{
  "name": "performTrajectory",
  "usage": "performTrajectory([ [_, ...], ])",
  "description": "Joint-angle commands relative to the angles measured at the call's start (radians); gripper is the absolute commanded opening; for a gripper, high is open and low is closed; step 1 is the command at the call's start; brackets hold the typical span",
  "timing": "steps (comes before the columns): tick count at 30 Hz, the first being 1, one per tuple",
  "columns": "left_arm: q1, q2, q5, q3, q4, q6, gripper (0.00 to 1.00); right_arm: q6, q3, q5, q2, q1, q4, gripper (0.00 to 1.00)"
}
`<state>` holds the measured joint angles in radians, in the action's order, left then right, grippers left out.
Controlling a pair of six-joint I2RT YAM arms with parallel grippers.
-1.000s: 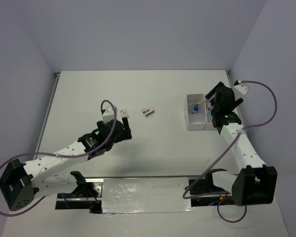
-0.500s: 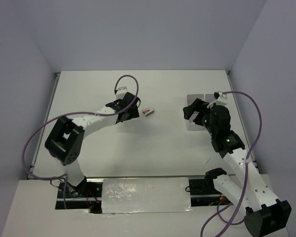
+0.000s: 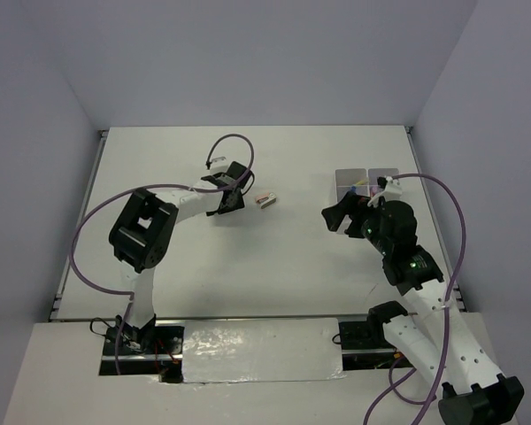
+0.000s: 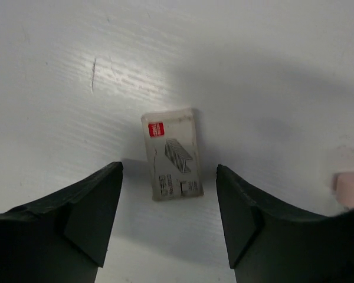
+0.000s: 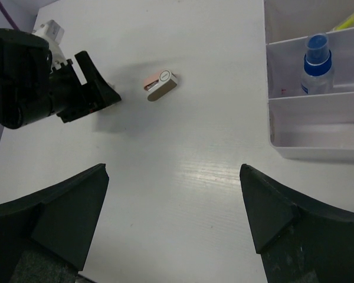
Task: Sort the stationery into containers
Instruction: Pick up the stationery from the center of the board.
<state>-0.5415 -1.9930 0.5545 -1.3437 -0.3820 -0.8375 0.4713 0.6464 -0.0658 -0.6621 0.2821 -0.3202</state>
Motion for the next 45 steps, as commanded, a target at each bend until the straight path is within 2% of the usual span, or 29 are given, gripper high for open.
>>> performTrajectory([
  [1, 0.020, -0.038, 0.005, -0.032, 0.012, 0.015, 0.75, -0.023, 0.001, -0.043, 0.022, 0.008, 0.007, 0.99],
  [5, 0.026, -0.047, -0.004, -0.009, 0.028, 0.011, 0.65, -0.026, 0.015, -0.054, 0.027, 0.008, 0.003, 0.99],
  [6, 0.026, -0.043, -0.010, 0.009, 0.035, 0.012, 0.55, -0.026, 0.018, -0.055, 0.025, 0.008, -0.002, 0.99],
  [8, 0.026, -0.032, -0.024, 0.024, 0.054, 0.011, 0.43, -0.026, 0.019, -0.066, 0.024, 0.008, 0.001, 0.99],
  [9, 0.026, -0.027, -0.031, 0.046, 0.058, 0.008, 0.28, -0.023, 0.019, -0.071, 0.021, 0.008, 0.012, 0.99],
  [12, 0.022, 0.019, -0.077, 0.124, 0.110, 0.026, 0.02, -0.025, 0.007, -0.116, 0.007, 0.008, 0.041, 1.00],
  [13, 0.011, 0.039, -0.088, 0.149, 0.133, 0.032, 0.00, -0.025, 0.001, -0.132, -0.001, 0.008, 0.052, 1.00],
  [19, -0.104, 0.308, -0.151, 0.400, 0.365, 0.170, 0.00, -0.020, -0.077, -0.264, -0.010, 0.008, 0.153, 1.00],
  [22, -0.173, 0.497, -0.214, 0.552, 0.538, 0.290, 0.00, -0.004, -0.083, -0.308, -0.025, 0.009, 0.168, 1.00],
  [23, -0.193, 0.596, -0.232, 0.642, 0.654, 0.372, 0.00, 0.006, -0.082, -0.325, -0.033, 0.008, 0.170, 1.00],
  [26, -0.258, 0.771, -0.327, 0.808, 0.867, 0.495, 0.00, 0.073, -0.090, -0.411, -0.059, 0.011, 0.202, 0.98],
  [27, -0.261, 0.805, -0.420, 0.840, 0.909, 0.515, 0.00, 0.116, -0.103, -0.433, -0.063, 0.020, 0.217, 0.97],
  [30, -0.279, 0.908, -0.546, 0.913, 1.003, 0.572, 0.00, 0.188, -0.117, -0.466, -0.070, 0.070, 0.250, 0.94],
  [34, -0.316, 0.941, -0.636, 0.887, 0.991, 0.647, 0.00, 0.219, -0.110, -0.447, -0.071, 0.179, 0.276, 0.88],
  [35, -0.346, 0.929, -0.681, 0.833, 0.921, 0.699, 0.00, 0.178, -0.069, -0.389, -0.088, 0.248, 0.192, 0.83],
  [38, -0.379, 0.921, -0.715, 0.778, 0.840, 0.753, 0.00, 0.119, -0.015, -0.344, -0.120, 0.290, 0.109, 0.82],
  [41, -0.440, 0.927, -0.728, 0.744, 0.784, 0.808, 0.00, 0.101, 0.009, -0.391, -0.180, 0.302, 0.095, 0.81],
  [45, -0.485, 0.933, -0.752, 0.730, 0.761, 0.870, 0.00, 0.128, -0.013, -0.402, -0.192, 0.331, 0.133, 0.71],
])
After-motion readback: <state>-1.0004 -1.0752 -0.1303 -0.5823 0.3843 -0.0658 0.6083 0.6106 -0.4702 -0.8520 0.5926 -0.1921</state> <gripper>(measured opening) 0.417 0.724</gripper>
